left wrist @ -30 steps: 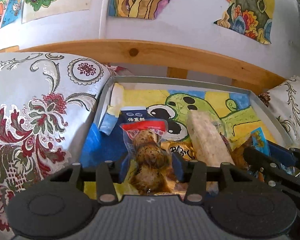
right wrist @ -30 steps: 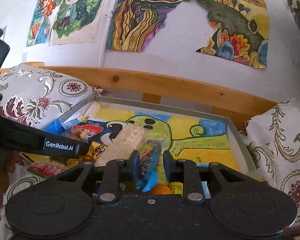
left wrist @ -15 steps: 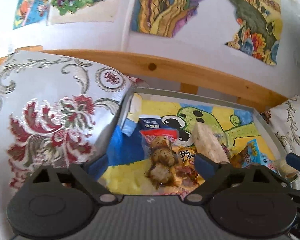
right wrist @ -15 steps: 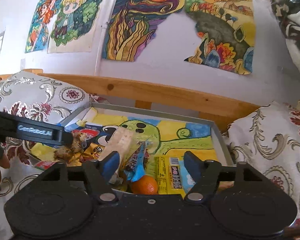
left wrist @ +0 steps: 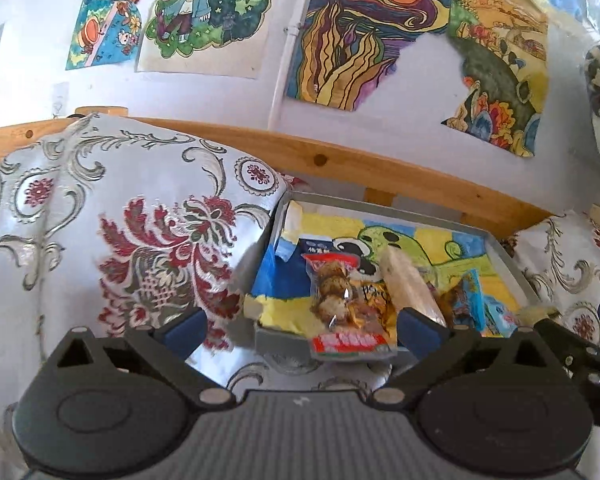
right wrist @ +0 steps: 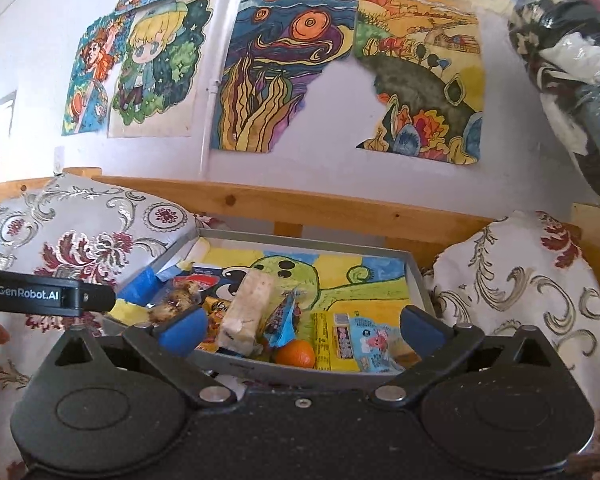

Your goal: Organize snacks

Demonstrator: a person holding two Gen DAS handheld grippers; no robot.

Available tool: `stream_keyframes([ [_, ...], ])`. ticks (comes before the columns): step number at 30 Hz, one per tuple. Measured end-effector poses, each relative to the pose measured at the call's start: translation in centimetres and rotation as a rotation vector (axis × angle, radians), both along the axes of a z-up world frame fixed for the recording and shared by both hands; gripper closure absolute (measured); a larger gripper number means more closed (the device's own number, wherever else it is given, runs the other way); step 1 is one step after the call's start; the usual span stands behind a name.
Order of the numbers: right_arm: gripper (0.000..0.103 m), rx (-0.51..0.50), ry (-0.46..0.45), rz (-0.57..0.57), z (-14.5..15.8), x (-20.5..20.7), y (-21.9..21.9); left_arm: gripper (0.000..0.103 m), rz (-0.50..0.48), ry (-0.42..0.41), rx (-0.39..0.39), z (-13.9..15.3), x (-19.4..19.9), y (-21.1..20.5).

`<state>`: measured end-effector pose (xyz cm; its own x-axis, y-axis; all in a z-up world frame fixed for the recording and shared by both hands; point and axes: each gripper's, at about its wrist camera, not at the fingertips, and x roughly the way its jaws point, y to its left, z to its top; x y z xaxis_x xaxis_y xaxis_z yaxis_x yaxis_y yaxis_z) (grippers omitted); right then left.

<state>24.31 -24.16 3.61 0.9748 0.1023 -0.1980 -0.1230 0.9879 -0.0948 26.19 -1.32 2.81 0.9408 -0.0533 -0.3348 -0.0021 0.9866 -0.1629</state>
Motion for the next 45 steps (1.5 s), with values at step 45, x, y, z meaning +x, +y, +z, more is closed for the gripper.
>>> stream_keyframes([
  [45,0.001,0.086,0.157,-0.027,-2.7,-14.3,-2.0,0.001,0.052,0.098,0.137,-3.5,-14.6,0.1],
])
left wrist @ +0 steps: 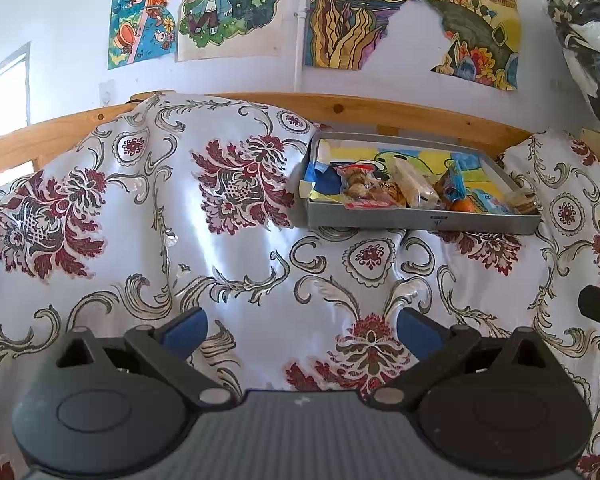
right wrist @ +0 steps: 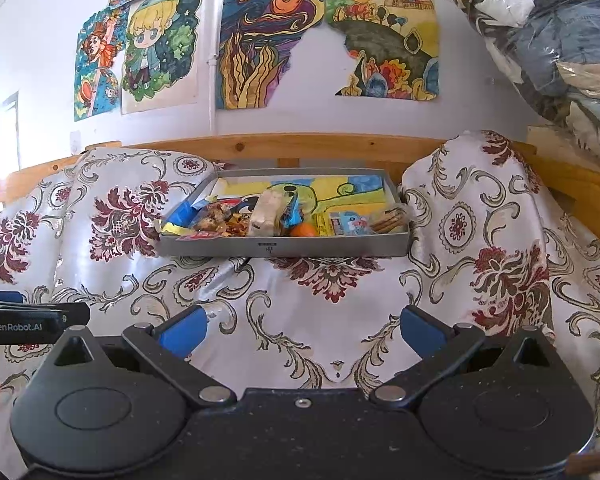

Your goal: Organize snacks

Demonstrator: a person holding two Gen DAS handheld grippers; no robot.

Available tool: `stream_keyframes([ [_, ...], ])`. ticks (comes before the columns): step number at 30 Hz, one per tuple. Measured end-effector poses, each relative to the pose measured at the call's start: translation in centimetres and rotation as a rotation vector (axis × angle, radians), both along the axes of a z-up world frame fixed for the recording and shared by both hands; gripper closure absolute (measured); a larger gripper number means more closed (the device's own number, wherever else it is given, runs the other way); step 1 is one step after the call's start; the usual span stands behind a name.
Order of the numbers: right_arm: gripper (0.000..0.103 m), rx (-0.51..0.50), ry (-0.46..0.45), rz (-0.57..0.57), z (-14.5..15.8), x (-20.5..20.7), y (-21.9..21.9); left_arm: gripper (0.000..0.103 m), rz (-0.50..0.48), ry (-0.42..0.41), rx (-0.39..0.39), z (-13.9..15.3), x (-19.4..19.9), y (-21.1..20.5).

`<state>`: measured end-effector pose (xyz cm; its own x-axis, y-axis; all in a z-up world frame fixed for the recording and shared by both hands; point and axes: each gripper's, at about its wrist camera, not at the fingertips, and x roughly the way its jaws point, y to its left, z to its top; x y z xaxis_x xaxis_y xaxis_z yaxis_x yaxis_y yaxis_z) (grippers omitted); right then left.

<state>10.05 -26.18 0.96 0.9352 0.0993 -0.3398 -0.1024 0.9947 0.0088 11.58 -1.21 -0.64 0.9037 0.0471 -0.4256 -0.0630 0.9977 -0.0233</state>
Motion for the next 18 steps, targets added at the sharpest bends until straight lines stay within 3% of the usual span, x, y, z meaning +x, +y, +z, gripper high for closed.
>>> stream_keyframes([
  [18,0.001,0.002,0.014,0.025,-0.42,0.3,-0.06,0.001,0.003,0.004,0.002,-0.1,-0.1,0.03],
])
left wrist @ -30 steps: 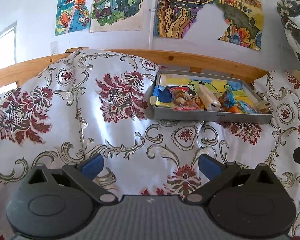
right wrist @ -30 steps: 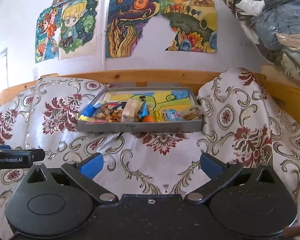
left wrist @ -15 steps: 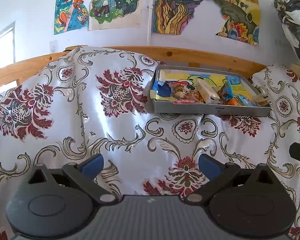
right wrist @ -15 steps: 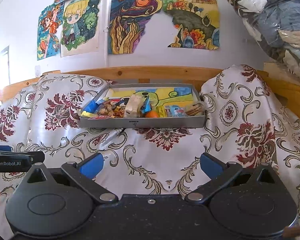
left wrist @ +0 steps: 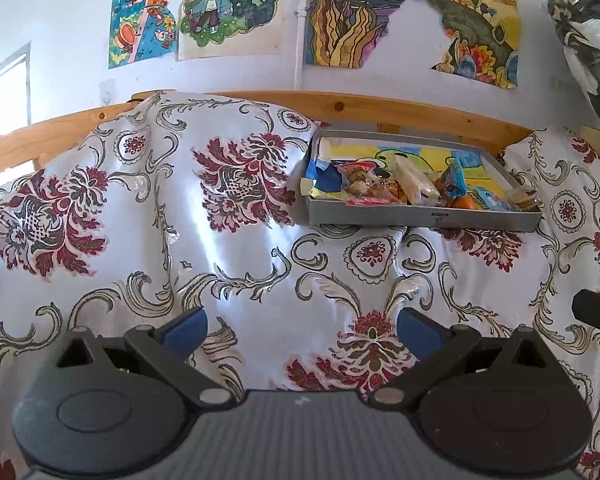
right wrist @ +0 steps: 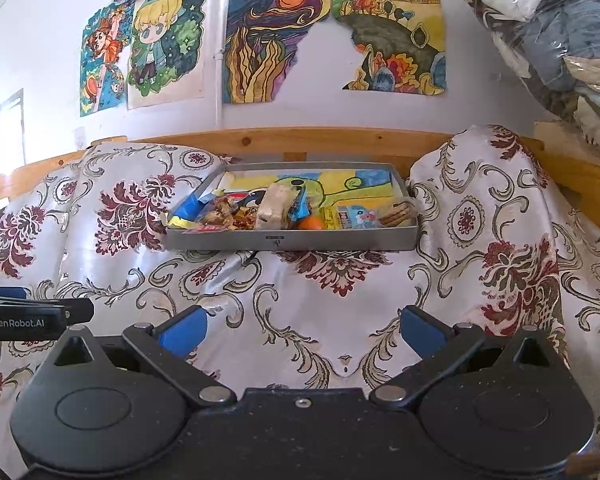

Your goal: Organize snacks

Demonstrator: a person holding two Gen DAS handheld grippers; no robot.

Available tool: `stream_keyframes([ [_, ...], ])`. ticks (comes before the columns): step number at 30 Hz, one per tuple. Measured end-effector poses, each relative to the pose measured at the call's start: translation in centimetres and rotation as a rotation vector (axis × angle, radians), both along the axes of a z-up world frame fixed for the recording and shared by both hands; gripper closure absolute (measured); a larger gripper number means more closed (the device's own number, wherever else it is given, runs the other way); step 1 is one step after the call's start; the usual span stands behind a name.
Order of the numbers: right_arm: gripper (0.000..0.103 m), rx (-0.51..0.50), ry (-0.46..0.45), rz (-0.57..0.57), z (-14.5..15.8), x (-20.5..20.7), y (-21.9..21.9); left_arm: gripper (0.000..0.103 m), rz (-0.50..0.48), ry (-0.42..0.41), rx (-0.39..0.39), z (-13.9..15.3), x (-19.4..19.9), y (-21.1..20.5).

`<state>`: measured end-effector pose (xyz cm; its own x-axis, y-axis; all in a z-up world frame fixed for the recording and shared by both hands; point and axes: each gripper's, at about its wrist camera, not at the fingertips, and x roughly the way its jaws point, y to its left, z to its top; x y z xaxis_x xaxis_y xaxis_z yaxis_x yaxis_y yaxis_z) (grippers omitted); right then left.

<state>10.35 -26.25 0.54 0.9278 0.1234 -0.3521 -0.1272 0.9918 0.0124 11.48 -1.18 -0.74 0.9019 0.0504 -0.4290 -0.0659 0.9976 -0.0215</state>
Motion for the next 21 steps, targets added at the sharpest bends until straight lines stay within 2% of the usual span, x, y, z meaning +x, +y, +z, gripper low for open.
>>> stream_keyframes([
  [21,0.001,-0.004,0.014,0.013,-0.28,0.16,0.11,0.001,-0.009,0.008,0.016,0.06,-0.01,-0.13],
])
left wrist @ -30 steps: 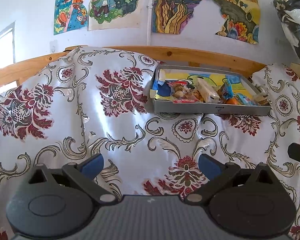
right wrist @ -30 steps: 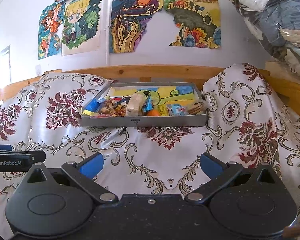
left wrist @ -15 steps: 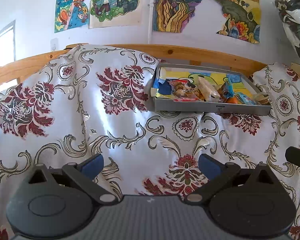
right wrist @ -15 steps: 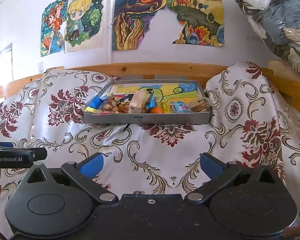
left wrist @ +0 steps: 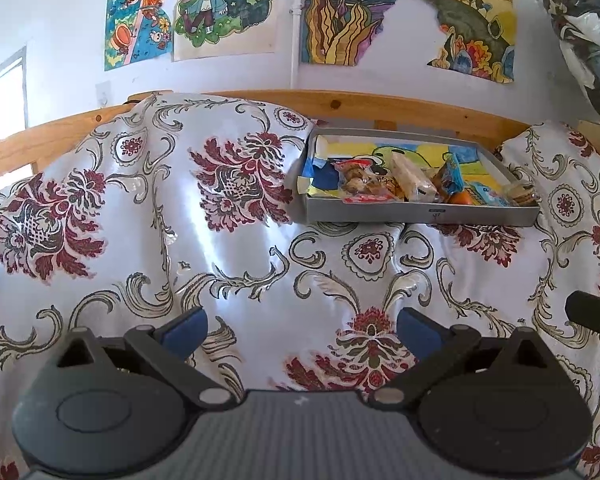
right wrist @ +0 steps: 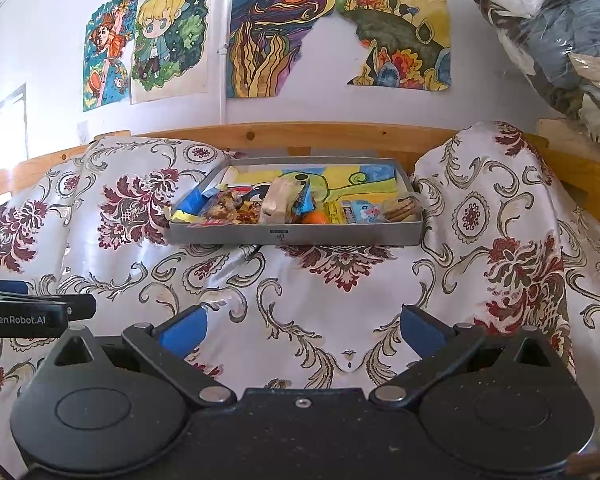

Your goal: Organize snacks

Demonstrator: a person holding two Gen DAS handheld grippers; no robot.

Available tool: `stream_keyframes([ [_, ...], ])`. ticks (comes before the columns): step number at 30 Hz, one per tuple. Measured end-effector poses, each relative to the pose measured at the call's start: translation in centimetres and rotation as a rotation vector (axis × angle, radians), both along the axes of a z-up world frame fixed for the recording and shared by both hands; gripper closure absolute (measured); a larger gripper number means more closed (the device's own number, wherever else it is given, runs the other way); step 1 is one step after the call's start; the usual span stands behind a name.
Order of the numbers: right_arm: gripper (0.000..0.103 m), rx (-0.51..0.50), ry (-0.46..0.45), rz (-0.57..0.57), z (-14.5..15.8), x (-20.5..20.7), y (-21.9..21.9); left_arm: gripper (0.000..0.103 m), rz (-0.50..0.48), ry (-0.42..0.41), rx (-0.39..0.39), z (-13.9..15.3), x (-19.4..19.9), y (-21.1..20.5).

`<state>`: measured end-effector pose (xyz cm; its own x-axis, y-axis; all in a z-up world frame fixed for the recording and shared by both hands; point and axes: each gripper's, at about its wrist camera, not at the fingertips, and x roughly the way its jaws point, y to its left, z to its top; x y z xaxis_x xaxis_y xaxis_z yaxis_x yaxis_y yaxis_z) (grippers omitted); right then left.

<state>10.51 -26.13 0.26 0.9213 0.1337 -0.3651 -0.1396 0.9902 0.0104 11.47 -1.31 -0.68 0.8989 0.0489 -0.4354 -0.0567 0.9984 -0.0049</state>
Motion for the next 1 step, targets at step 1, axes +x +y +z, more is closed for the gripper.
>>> stream_keyframes([
  [1,0.001,0.0,0.002,0.0,-0.04,0.0,0.01,0.001,0.001,0.002,0.0,-0.04,0.01,0.02],
])
